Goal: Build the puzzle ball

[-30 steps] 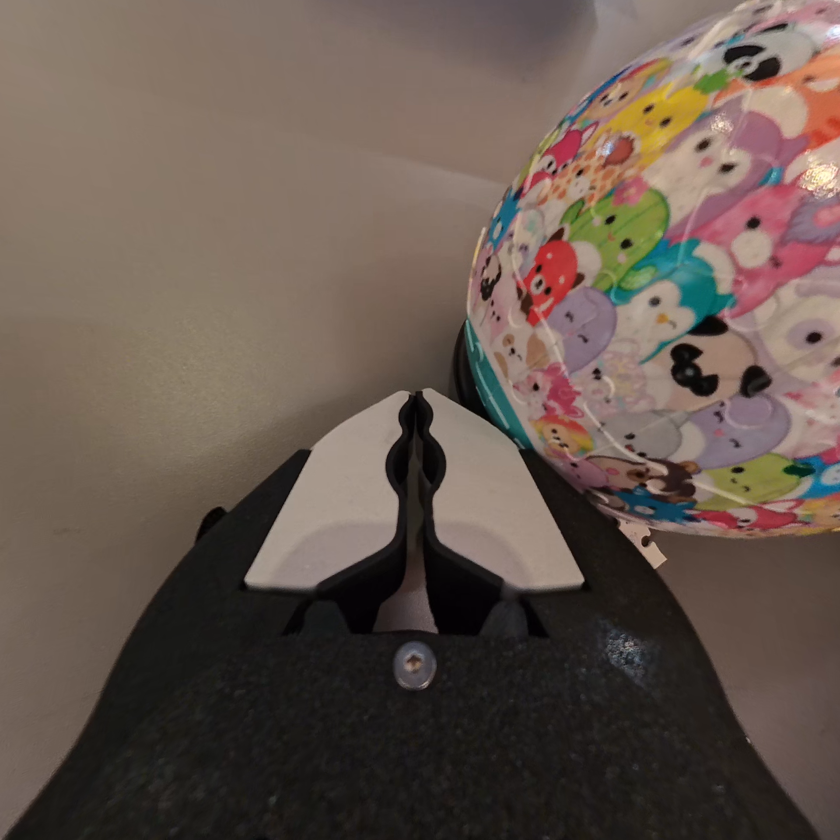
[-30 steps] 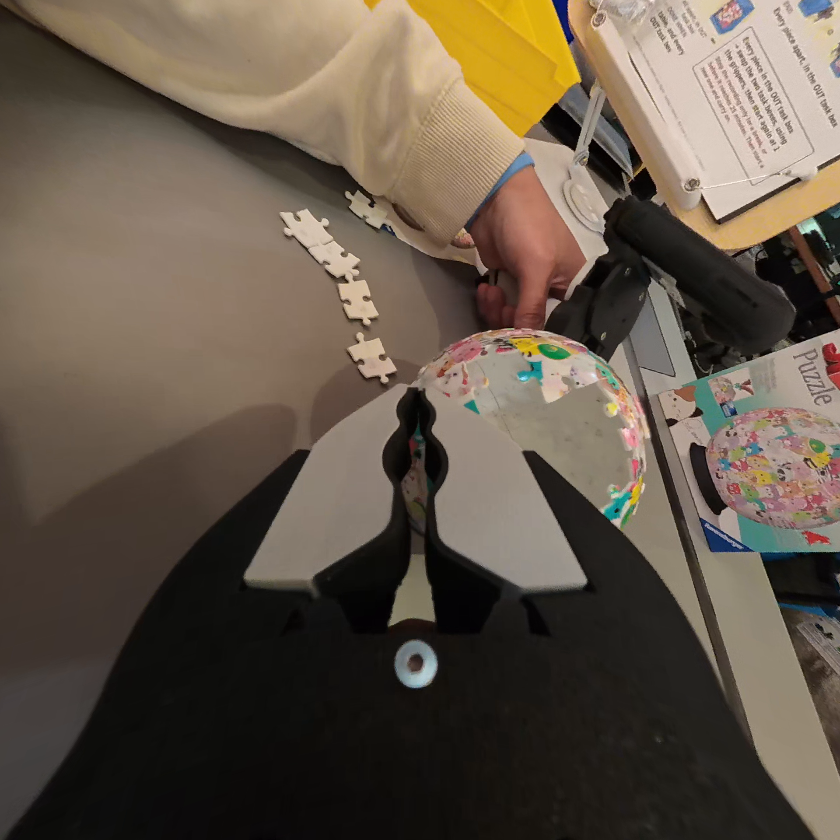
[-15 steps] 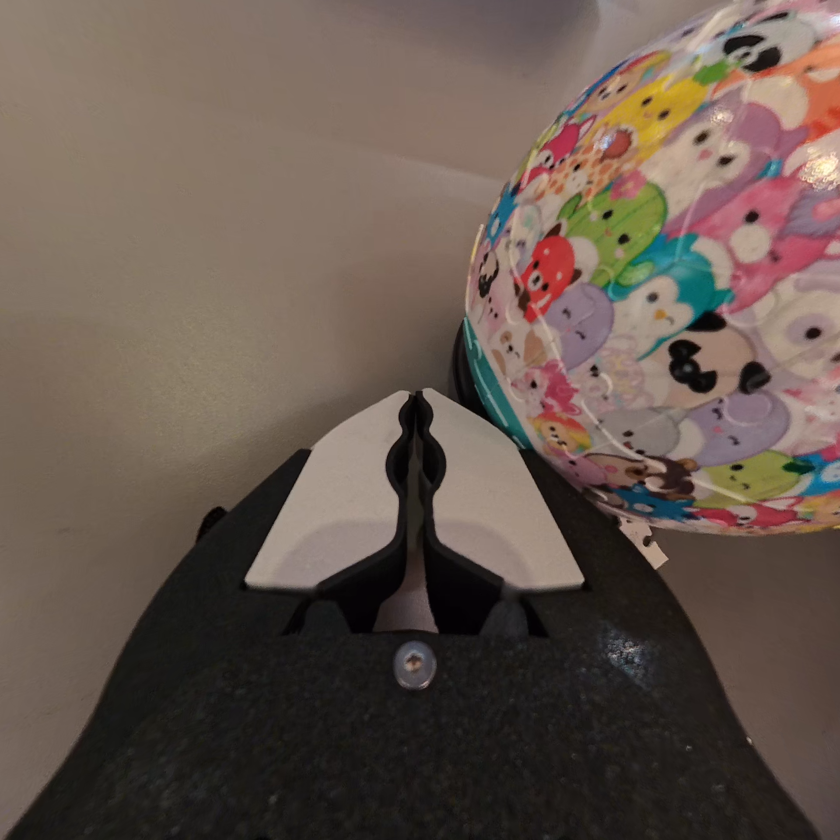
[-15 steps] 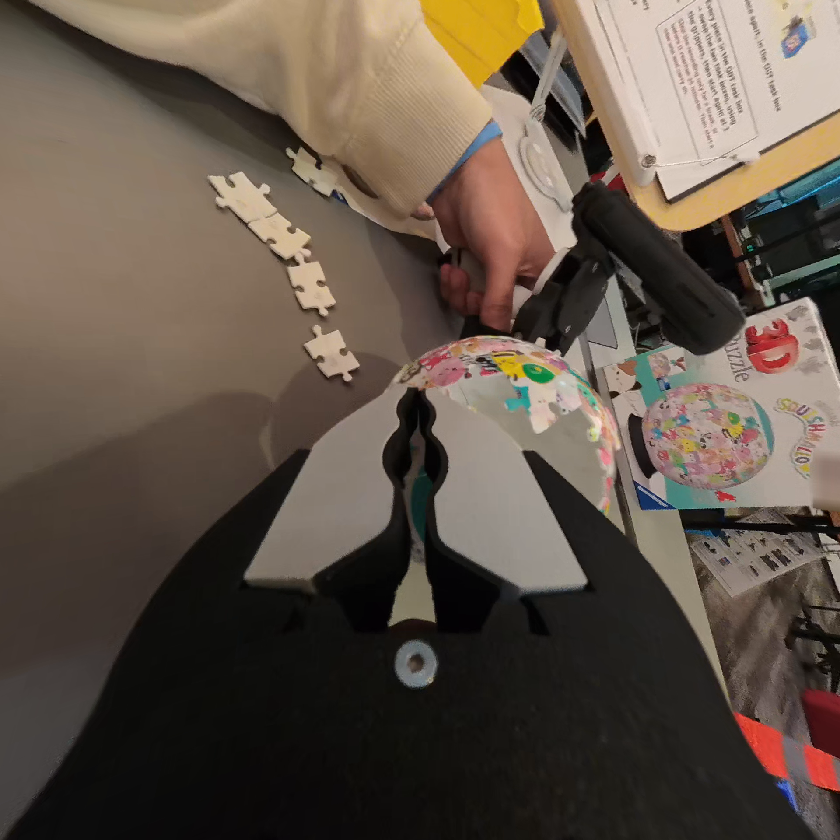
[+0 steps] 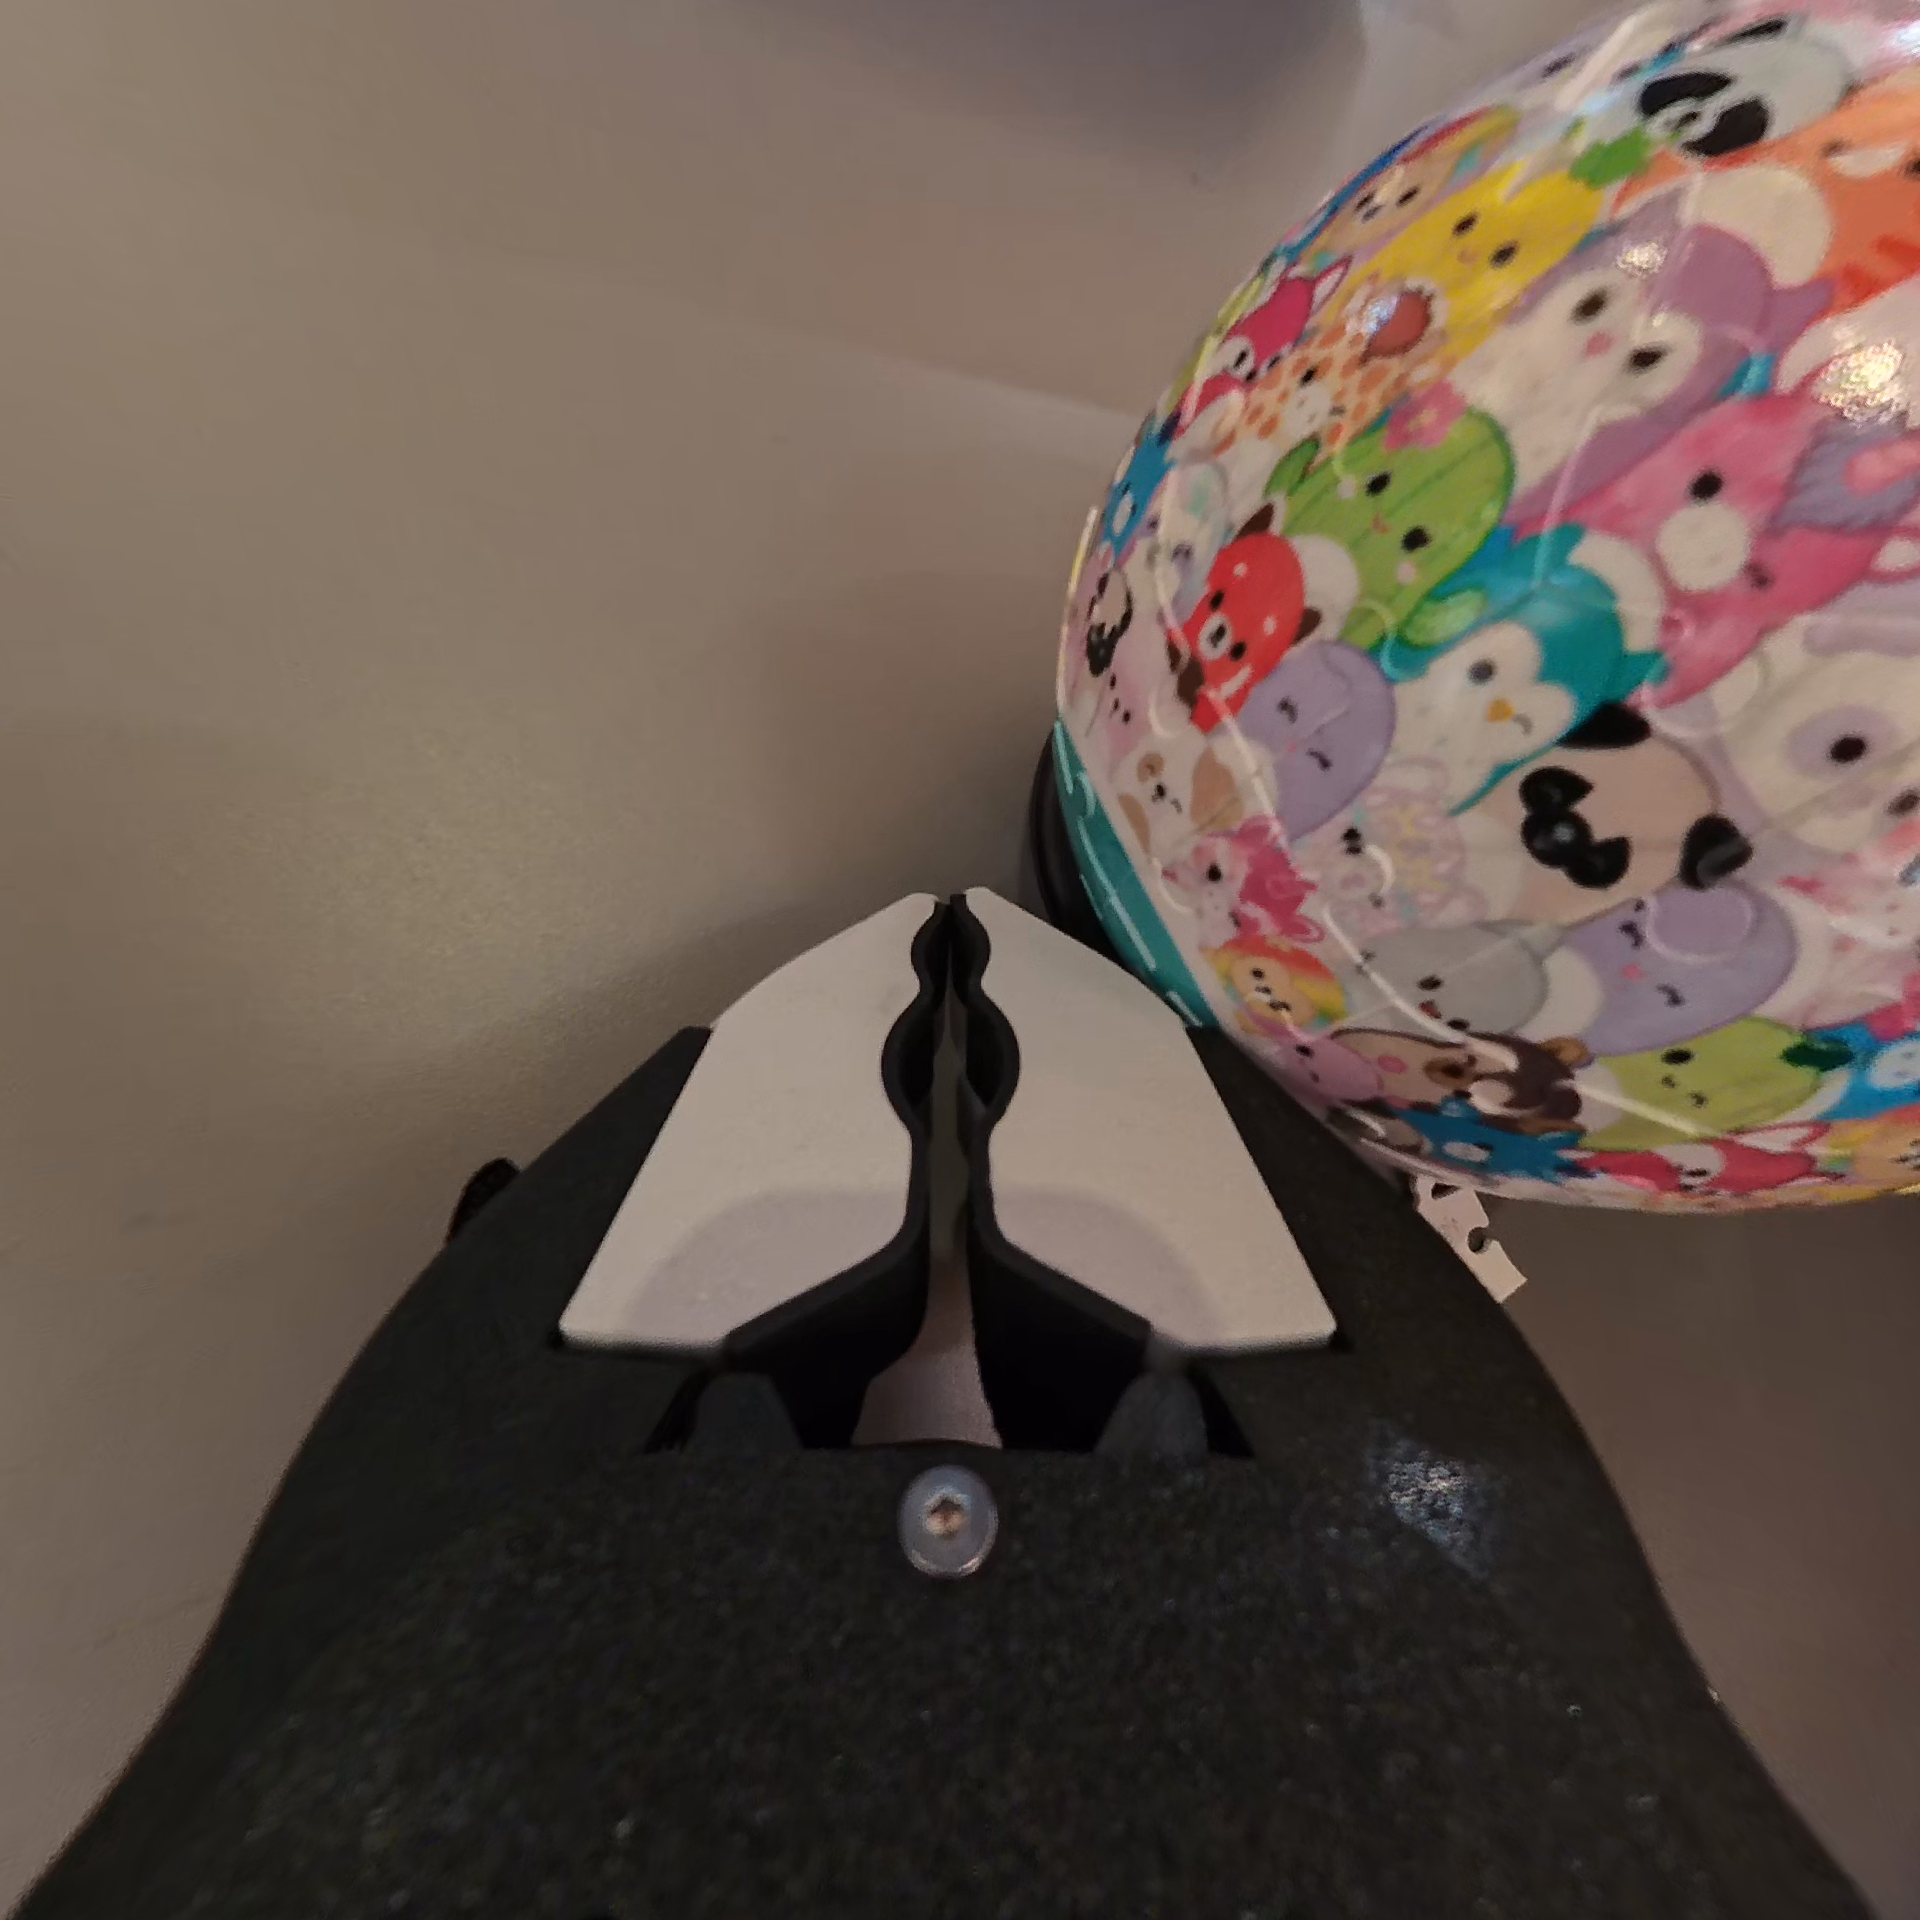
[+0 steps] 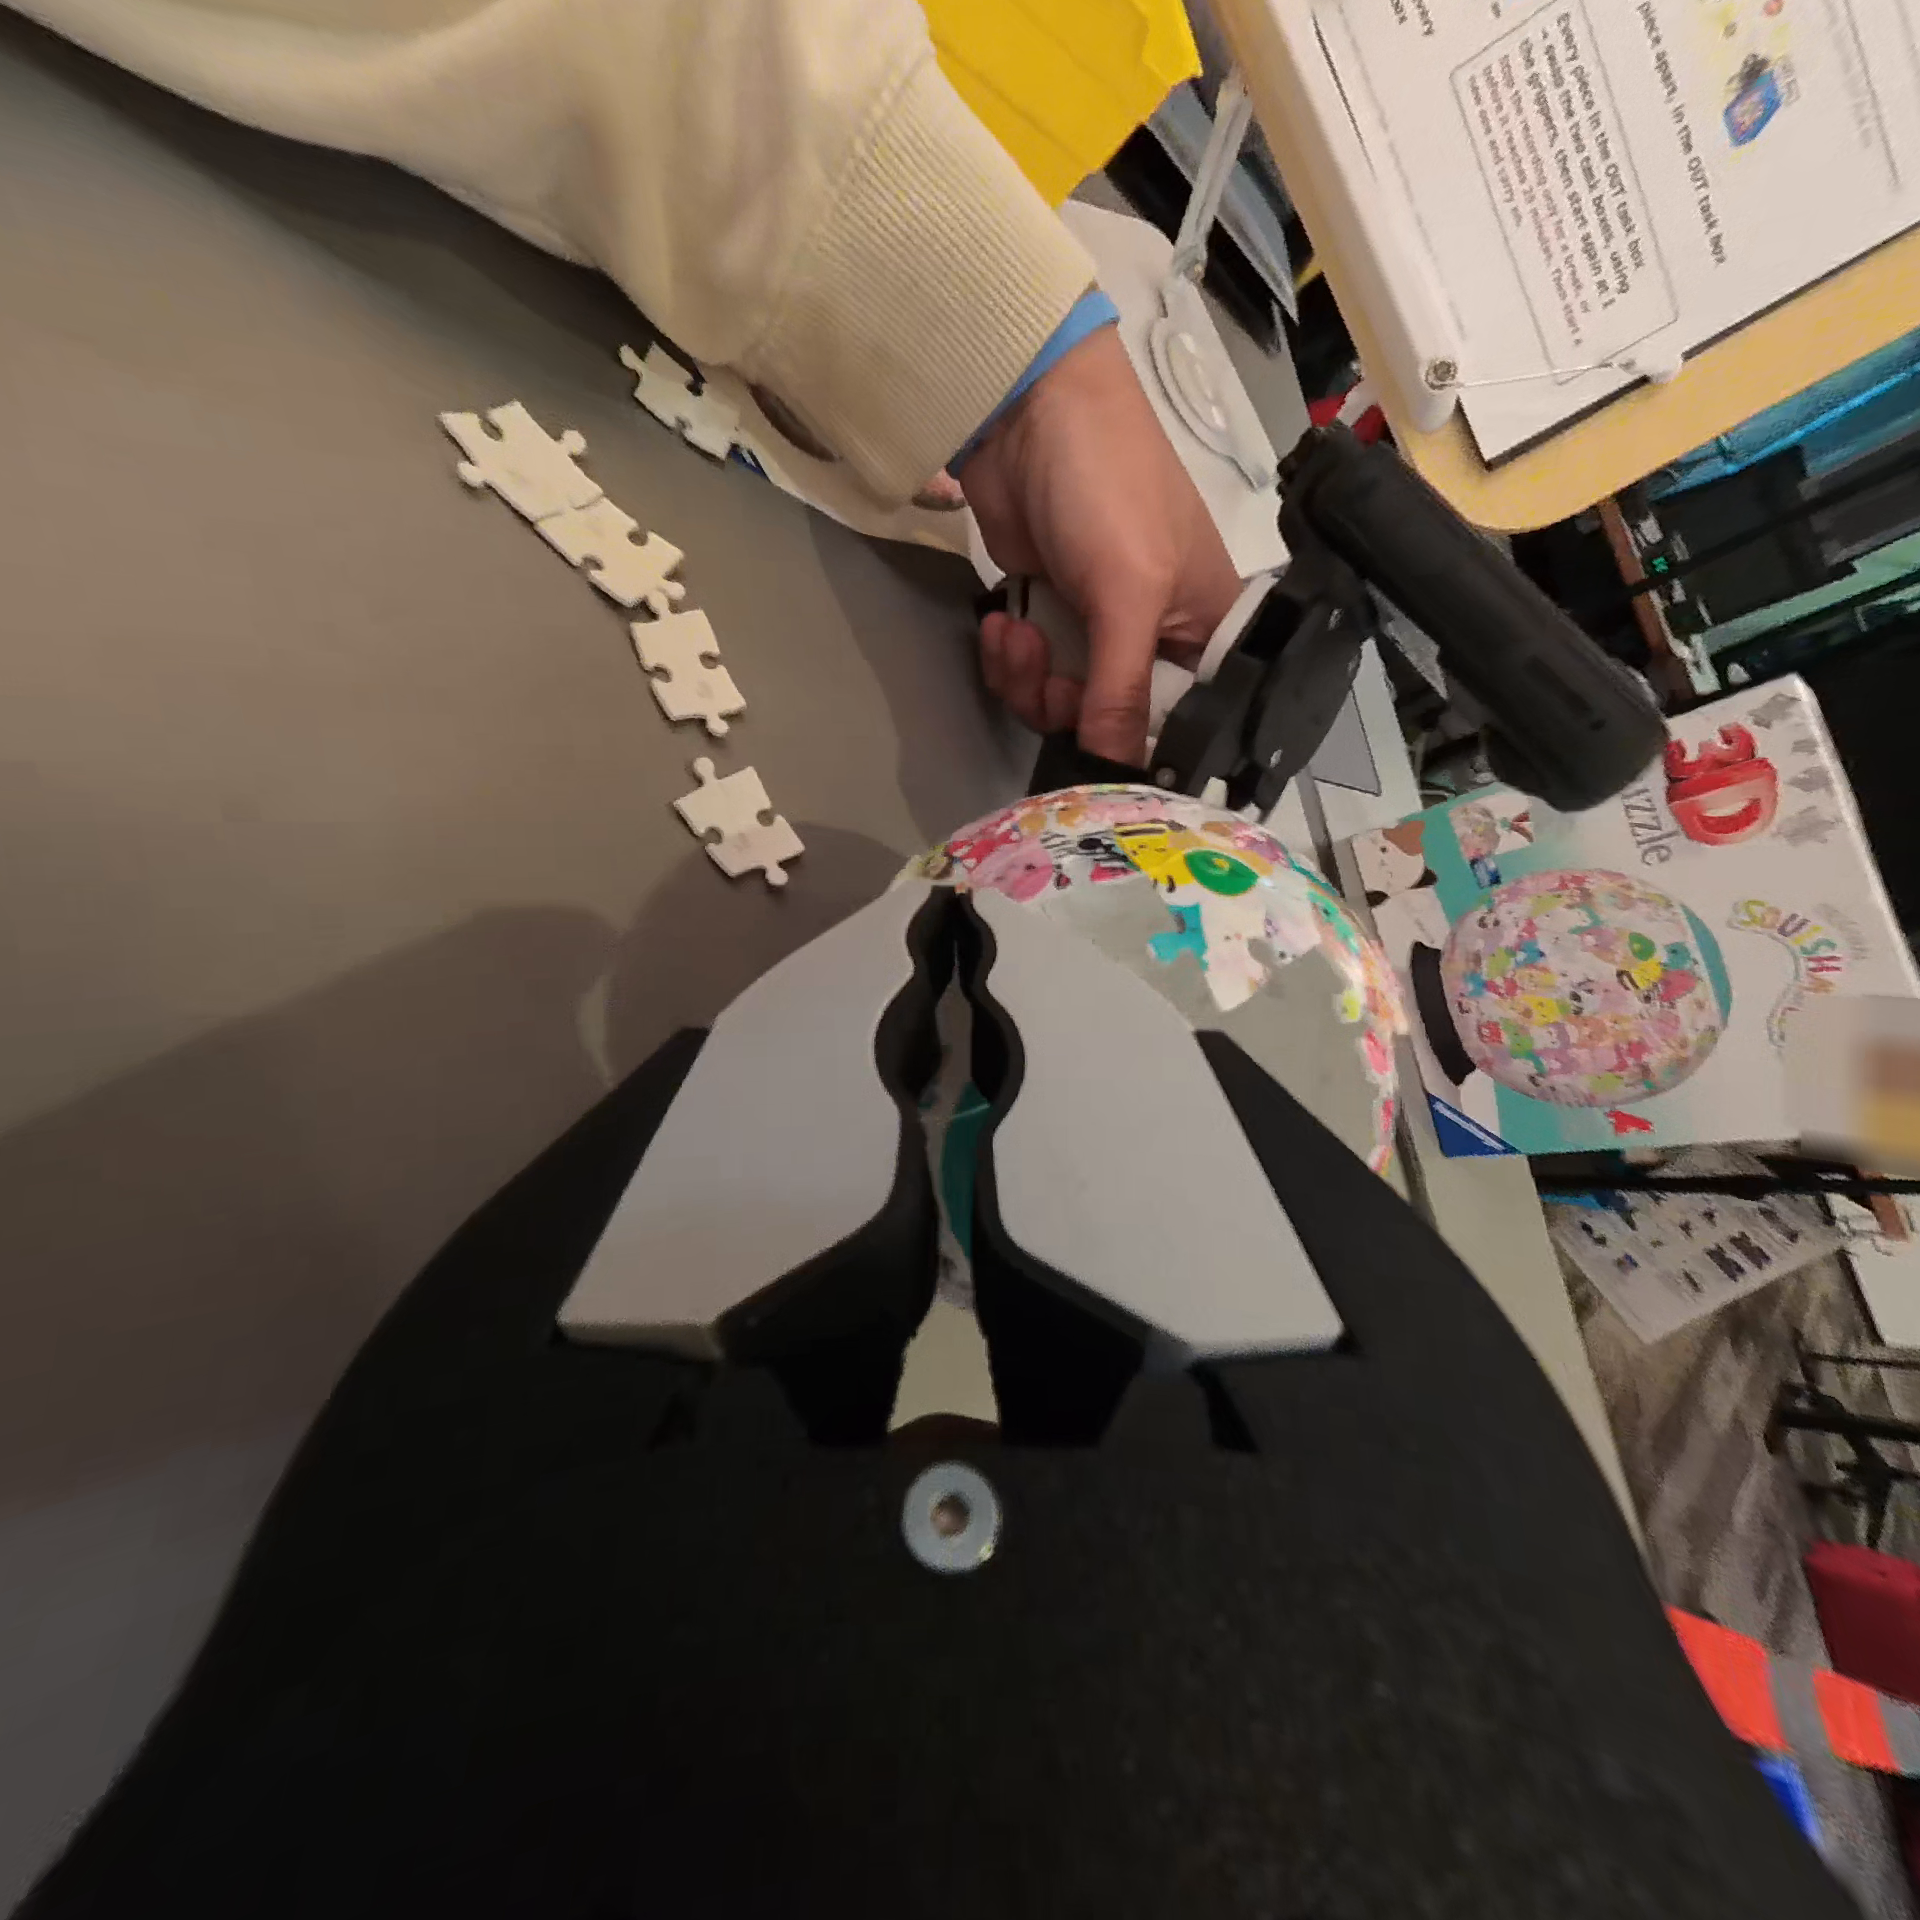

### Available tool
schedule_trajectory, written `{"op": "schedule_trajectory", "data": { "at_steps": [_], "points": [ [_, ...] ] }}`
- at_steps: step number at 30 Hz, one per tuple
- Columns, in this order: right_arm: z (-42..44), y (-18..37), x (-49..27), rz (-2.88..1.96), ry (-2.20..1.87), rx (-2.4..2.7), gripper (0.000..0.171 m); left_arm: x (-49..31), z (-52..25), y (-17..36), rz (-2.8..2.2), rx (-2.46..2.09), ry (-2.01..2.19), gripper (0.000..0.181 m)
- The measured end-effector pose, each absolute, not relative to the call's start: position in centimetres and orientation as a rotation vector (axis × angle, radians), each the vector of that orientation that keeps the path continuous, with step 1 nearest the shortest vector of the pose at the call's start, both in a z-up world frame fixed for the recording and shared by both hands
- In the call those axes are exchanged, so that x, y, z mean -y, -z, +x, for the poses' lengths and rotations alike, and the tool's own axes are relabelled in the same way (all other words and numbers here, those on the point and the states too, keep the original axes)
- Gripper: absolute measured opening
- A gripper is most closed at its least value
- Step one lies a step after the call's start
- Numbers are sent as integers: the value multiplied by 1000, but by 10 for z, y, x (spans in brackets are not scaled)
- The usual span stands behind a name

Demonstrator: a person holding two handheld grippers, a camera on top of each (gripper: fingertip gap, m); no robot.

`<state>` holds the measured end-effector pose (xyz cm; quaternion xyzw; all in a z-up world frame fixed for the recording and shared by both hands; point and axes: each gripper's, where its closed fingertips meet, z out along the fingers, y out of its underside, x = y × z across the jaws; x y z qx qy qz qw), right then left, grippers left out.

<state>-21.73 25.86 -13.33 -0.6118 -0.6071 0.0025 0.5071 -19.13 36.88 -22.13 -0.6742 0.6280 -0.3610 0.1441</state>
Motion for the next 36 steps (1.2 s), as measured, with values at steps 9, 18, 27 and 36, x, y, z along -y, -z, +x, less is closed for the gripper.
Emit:
{"op": "schedule_trajectory", "data": {
  "at_steps": [9, 18, 27, 36],
  "points": [
    [-191, 142, -220, -1592, -293, 1303, 0, -373, -193, 219, -1945, -1787, 1038, 0],
    [-124, 154, -237, -1788, -550, 1143, 30, -400, -225, 181, -1970, -1543, 872, 0],
    [-139, 130, -211, -1728, -784, 1007, 28, -312, -304, 97, -1897, -1314, 708, 17],
    [-143, 140, -166, -1721, -760, 993, 22, -215, -362, 155, -2083, -1183, 570, 33]
  ]
}}
